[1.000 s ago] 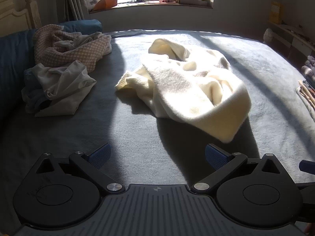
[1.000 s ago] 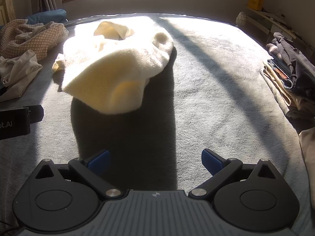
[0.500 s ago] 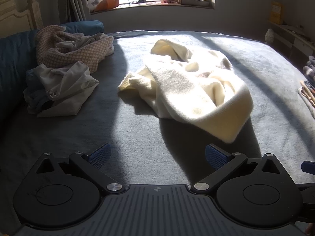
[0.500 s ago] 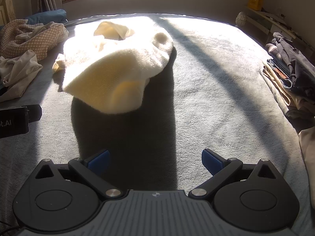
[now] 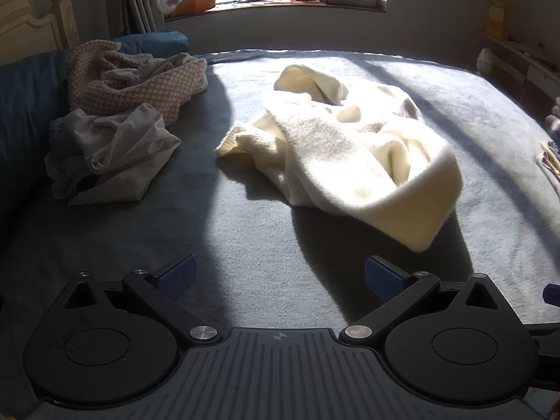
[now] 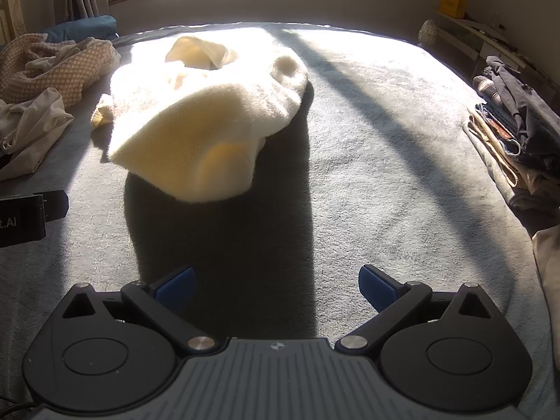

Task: Fold clothes
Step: 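Move both grippers toward the crumpled cream sweater on the bed, then close the left gripper on the sweater while the right gripper grasps another part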

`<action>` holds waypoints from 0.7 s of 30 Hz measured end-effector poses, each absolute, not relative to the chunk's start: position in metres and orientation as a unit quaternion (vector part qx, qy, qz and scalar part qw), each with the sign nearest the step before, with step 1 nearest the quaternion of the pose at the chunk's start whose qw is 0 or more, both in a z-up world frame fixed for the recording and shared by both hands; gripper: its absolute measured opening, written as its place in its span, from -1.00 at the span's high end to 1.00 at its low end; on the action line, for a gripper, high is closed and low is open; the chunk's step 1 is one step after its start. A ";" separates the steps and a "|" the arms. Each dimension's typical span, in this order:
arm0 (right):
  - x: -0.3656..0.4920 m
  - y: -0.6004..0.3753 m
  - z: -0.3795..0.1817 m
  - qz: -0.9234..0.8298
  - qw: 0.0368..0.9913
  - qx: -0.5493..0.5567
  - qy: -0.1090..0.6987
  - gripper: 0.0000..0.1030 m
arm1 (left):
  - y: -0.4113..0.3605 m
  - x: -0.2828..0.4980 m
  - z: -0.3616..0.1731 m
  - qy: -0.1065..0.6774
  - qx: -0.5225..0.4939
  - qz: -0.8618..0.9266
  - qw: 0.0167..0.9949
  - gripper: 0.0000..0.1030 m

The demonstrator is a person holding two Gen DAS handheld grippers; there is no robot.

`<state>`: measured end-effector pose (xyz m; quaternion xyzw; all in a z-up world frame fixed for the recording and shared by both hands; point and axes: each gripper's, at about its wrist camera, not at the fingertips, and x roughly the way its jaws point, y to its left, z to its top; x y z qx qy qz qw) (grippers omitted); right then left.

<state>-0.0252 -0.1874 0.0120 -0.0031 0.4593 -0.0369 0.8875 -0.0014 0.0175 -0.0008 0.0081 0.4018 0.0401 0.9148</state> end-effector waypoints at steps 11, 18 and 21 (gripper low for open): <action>-0.010 -0.204 0.006 -0.011 0.891 0.042 0.453 -0.98 | 0.044 0.015 -0.010 0.371 -0.047 0.058 0.926 -1.00; 0.009 -0.235 0.022 0.004 0.922 0.070 0.380 -0.98 | 0.064 0.029 -0.023 0.353 -0.091 0.059 0.929 -1.00; 0.024 -0.248 0.029 0.002 0.936 0.085 0.343 -0.99 | 0.071 0.038 -0.027 0.338 -0.120 0.053 0.932 -1.00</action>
